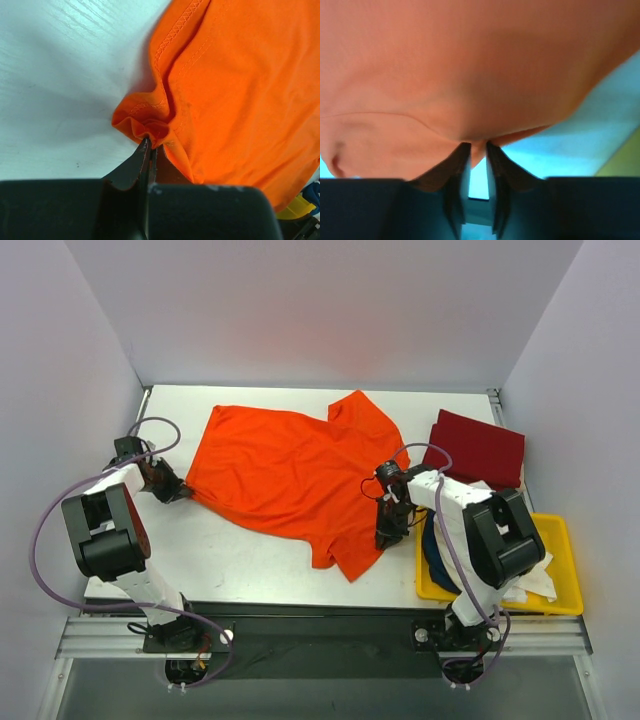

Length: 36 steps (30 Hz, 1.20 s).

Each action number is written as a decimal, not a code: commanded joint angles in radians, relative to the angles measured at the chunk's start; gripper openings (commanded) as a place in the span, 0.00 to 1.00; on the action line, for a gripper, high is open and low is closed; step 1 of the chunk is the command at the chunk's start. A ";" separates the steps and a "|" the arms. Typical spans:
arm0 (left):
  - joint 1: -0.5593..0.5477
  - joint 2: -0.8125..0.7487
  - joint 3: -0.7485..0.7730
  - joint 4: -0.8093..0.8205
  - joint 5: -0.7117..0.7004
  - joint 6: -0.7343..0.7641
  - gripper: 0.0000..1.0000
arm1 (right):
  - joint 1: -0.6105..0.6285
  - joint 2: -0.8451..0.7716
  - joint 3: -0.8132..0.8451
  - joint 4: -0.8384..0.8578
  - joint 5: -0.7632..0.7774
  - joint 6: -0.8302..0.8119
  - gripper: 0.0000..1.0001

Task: Fold and stack the t-shirts
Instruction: Flatten out the tshirt

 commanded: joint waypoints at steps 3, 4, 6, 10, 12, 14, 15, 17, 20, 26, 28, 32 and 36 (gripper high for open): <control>0.018 -0.038 0.031 0.042 0.035 -0.001 0.00 | 0.000 0.012 0.119 -0.068 0.043 -0.007 0.00; 0.023 -0.048 0.038 0.036 0.035 -0.001 0.00 | -0.003 0.001 0.136 -0.112 0.054 -0.013 0.00; 0.032 -0.078 0.048 0.027 0.040 -0.002 0.00 | -0.012 -0.028 0.190 -0.158 0.083 -0.018 0.00; 0.047 -0.118 0.063 0.015 0.038 -0.002 0.00 | -0.075 -0.042 0.273 -0.191 0.096 -0.047 0.00; 0.050 -0.121 0.074 0.010 0.040 -0.001 0.00 | -0.133 -0.011 0.303 -0.193 0.089 -0.064 0.00; 0.052 -0.115 0.094 0.012 0.052 0.001 0.00 | -0.166 0.050 0.369 -0.194 0.082 -0.105 0.00; 0.052 -0.108 0.101 0.012 0.058 -0.001 0.00 | -0.186 0.073 0.394 -0.193 0.083 -0.119 0.00; 0.050 -0.080 0.129 0.013 0.082 -0.004 0.00 | -0.198 0.142 0.481 -0.192 0.080 -0.136 0.00; 0.049 -0.046 0.155 0.012 0.106 -0.007 0.00 | -0.213 0.185 0.566 -0.194 0.036 -0.140 0.33; 0.030 -0.009 0.180 0.007 0.139 0.001 0.00 | -0.135 0.046 0.465 -0.170 -0.016 -0.199 0.46; 0.024 -0.005 0.180 0.009 0.142 0.001 0.00 | -0.100 -0.011 0.333 -0.130 -0.035 -0.219 0.46; 0.015 -0.002 0.180 0.009 0.144 0.005 0.00 | -0.028 -0.207 0.098 -0.022 -0.133 -0.194 0.47; 0.009 0.004 0.176 0.007 0.144 0.005 0.00 | 0.003 -0.321 -0.074 0.089 -0.167 -0.174 0.48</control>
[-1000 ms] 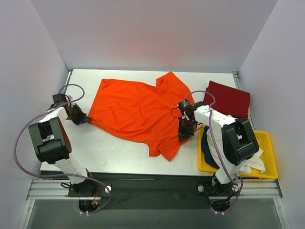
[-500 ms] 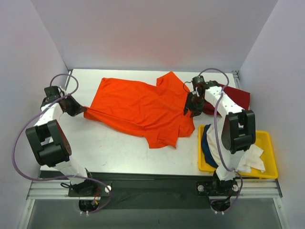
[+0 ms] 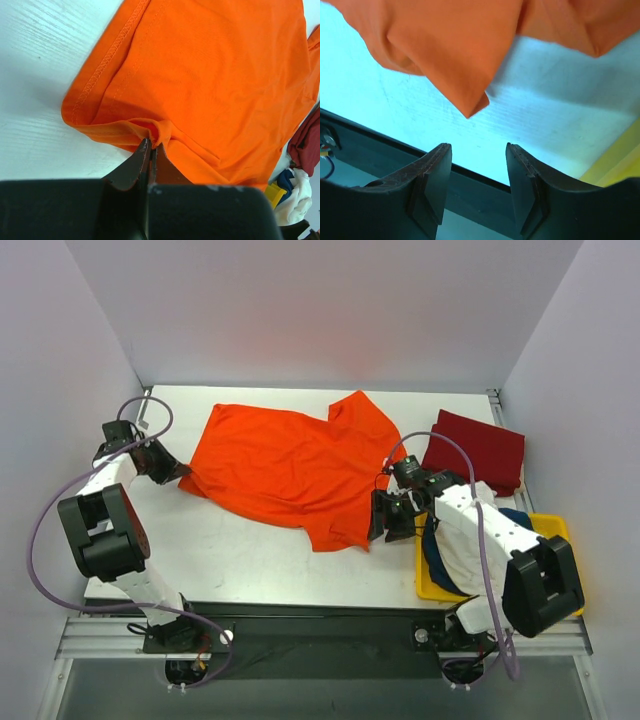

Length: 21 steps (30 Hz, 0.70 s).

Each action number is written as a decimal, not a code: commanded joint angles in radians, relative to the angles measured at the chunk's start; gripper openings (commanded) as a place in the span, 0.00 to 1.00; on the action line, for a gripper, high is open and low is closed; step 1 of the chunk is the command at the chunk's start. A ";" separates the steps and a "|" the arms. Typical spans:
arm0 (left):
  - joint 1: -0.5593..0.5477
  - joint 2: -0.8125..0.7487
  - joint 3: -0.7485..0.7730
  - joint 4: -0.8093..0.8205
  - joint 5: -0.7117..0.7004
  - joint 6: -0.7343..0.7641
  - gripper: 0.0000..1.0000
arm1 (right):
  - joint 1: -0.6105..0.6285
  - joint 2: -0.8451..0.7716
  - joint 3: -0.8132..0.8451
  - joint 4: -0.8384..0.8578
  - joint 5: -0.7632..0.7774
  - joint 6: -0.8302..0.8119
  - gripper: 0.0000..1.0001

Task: Fold and stack the t-shirts
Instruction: Flatten out the tshirt

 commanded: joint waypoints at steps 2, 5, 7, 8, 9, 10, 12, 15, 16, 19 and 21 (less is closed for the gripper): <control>-0.008 0.008 0.038 0.017 0.026 0.013 0.00 | 0.019 -0.086 -0.138 0.128 -0.055 0.004 0.48; -0.015 0.010 0.036 0.020 0.023 0.013 0.00 | 0.027 -0.068 -0.195 0.194 -0.053 0.007 0.48; -0.015 0.007 0.033 0.019 0.022 0.016 0.00 | 0.039 -0.053 -0.206 0.238 -0.058 0.004 0.47; -0.015 0.008 0.036 0.017 0.020 0.019 0.00 | 0.047 -0.037 -0.207 0.249 -0.055 0.001 0.47; -0.014 0.008 0.036 0.016 0.020 0.021 0.00 | 0.056 -0.031 -0.207 0.266 -0.049 -0.005 0.47; -0.015 0.007 0.035 0.014 0.020 0.019 0.00 | 0.073 -0.023 -0.206 0.274 -0.039 -0.006 0.47; -0.014 0.007 0.035 0.014 0.020 0.019 0.00 | 0.083 0.003 -0.207 0.297 -0.029 -0.013 0.47; -0.015 0.010 0.038 0.013 0.020 0.022 0.00 | 0.106 0.038 -0.204 0.330 -0.015 -0.020 0.47; -0.015 0.011 0.038 0.011 0.019 0.022 0.00 | 0.111 0.047 -0.201 0.334 -0.009 -0.022 0.47; -0.015 0.011 0.041 0.005 0.019 0.025 0.00 | 0.131 0.082 -0.194 0.337 0.027 -0.028 0.47; -0.014 0.008 0.042 0.001 0.019 0.027 0.00 | 0.142 0.096 -0.195 0.344 0.043 -0.029 0.47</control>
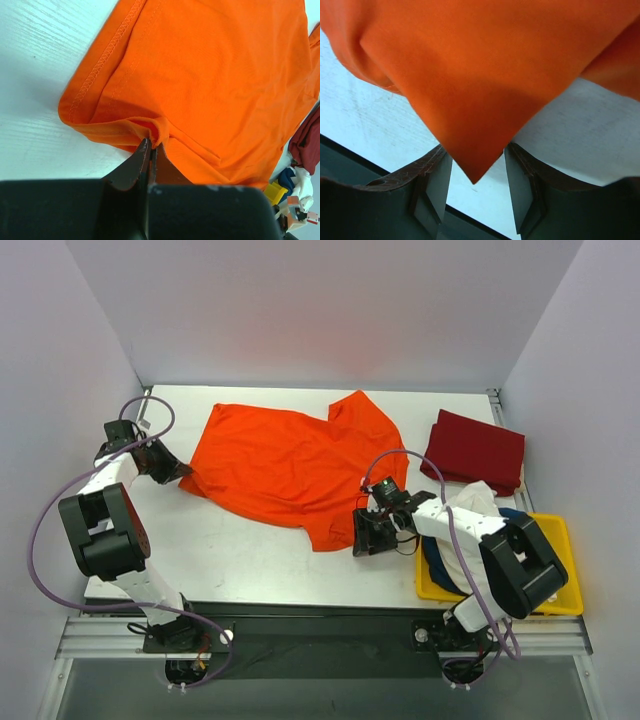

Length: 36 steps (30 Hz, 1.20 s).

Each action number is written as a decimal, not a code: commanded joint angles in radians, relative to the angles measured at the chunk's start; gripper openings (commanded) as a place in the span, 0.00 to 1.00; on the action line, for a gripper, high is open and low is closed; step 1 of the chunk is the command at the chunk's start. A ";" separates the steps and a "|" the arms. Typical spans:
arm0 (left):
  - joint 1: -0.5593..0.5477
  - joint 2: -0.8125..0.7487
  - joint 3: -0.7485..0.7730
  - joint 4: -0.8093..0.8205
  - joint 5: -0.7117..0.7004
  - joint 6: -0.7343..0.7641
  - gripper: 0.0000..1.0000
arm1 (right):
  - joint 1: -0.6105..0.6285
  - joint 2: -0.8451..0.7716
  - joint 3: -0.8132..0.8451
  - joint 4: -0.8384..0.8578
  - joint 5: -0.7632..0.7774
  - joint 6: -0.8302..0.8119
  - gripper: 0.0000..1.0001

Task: Fold and stack the t-shirts
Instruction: Flatten out the tshirt

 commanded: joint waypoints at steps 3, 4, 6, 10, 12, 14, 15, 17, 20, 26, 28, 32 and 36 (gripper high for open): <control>-0.006 -0.001 0.042 -0.001 0.019 0.027 0.00 | 0.025 0.010 0.006 0.021 0.083 -0.024 0.46; -0.006 -0.002 0.041 -0.001 0.019 0.025 0.00 | 0.027 0.012 0.006 0.026 0.091 -0.029 0.46; -0.006 -0.004 0.039 -0.001 0.022 0.025 0.00 | 0.027 0.012 0.008 0.034 0.102 -0.035 0.46; -0.005 -0.009 0.031 -0.001 0.025 0.025 0.00 | 0.030 0.021 0.012 0.037 0.093 -0.039 0.38; -0.005 -0.010 0.024 -0.002 0.024 0.027 0.00 | 0.032 0.017 0.011 0.028 0.088 -0.038 0.24; -0.006 -0.015 0.021 -0.002 0.024 0.030 0.00 | 0.030 0.003 0.011 0.000 0.079 -0.036 0.08; -0.005 -0.016 0.021 -0.002 0.024 0.031 0.00 | 0.032 -0.006 0.015 -0.012 0.076 -0.035 0.03; -0.005 -0.019 0.018 -0.004 0.022 0.031 0.00 | 0.030 -0.040 0.024 -0.060 0.059 -0.038 0.00; -0.005 -0.027 0.019 -0.013 0.025 0.031 0.00 | 0.027 -0.104 0.069 -0.136 0.041 -0.033 0.00; -0.002 -0.068 0.038 -0.028 0.027 -0.002 0.00 | -0.026 -0.220 0.216 -0.305 0.001 -0.001 0.00; -0.001 -0.097 0.042 -0.025 0.025 -0.022 0.00 | -0.059 -0.243 0.262 -0.331 -0.038 0.008 0.00; 0.000 -0.154 0.039 0.005 0.025 -0.102 0.00 | -0.137 -0.267 0.349 -0.379 -0.096 0.023 0.00; -0.008 -0.216 0.064 0.062 0.021 -0.190 0.00 | -0.200 -0.258 0.490 -0.393 -0.139 0.031 0.00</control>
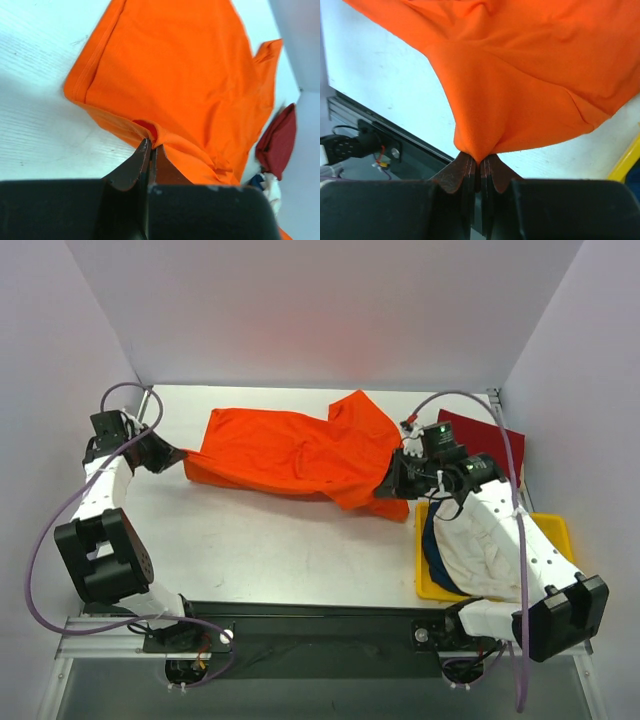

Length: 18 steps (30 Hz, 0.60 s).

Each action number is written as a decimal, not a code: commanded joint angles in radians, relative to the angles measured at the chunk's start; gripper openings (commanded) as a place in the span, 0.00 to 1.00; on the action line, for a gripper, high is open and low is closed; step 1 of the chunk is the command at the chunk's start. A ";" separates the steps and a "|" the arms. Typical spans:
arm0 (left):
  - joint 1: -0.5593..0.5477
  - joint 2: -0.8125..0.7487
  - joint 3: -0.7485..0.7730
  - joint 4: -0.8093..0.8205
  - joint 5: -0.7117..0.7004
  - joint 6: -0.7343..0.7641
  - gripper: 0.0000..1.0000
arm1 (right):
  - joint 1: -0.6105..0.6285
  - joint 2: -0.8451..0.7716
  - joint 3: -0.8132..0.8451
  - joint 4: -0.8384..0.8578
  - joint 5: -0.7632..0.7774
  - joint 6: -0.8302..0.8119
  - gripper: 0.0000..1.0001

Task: Fold and stack the t-shirts
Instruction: Flatten out the tshirt

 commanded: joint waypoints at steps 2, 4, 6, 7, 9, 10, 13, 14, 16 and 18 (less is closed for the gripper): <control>-0.010 -0.100 0.090 0.091 0.012 -0.134 0.00 | -0.053 0.014 0.185 -0.064 -0.064 0.012 0.00; -0.010 -0.103 0.161 0.089 0.025 -0.165 0.00 | -0.077 0.046 0.298 -0.068 -0.060 0.007 0.00; -0.021 -0.101 0.216 0.085 0.044 -0.206 0.00 | -0.091 0.065 0.414 -0.071 -0.056 0.002 0.00; -0.023 -0.100 0.272 0.080 0.051 -0.235 0.00 | -0.096 0.082 0.458 -0.074 -0.050 -0.005 0.00; -0.032 -0.104 0.323 0.082 0.075 -0.268 0.00 | -0.102 0.096 0.571 -0.076 -0.028 -0.013 0.00; -0.035 -0.107 0.384 0.082 0.077 -0.289 0.00 | -0.102 0.102 0.607 -0.074 -0.022 -0.019 0.00; -0.032 -0.124 0.510 0.065 0.088 -0.318 0.00 | -0.102 0.091 0.731 -0.074 0.010 -0.036 0.00; -0.030 -0.129 0.547 0.053 0.084 -0.323 0.00 | -0.100 0.084 0.762 -0.074 0.019 -0.053 0.00; -0.027 -0.141 0.656 0.042 0.075 -0.335 0.00 | -0.102 0.056 0.835 -0.074 0.067 -0.076 0.00; -0.026 -0.149 0.730 0.008 0.045 -0.331 0.00 | -0.100 0.030 0.872 -0.074 0.120 -0.111 0.00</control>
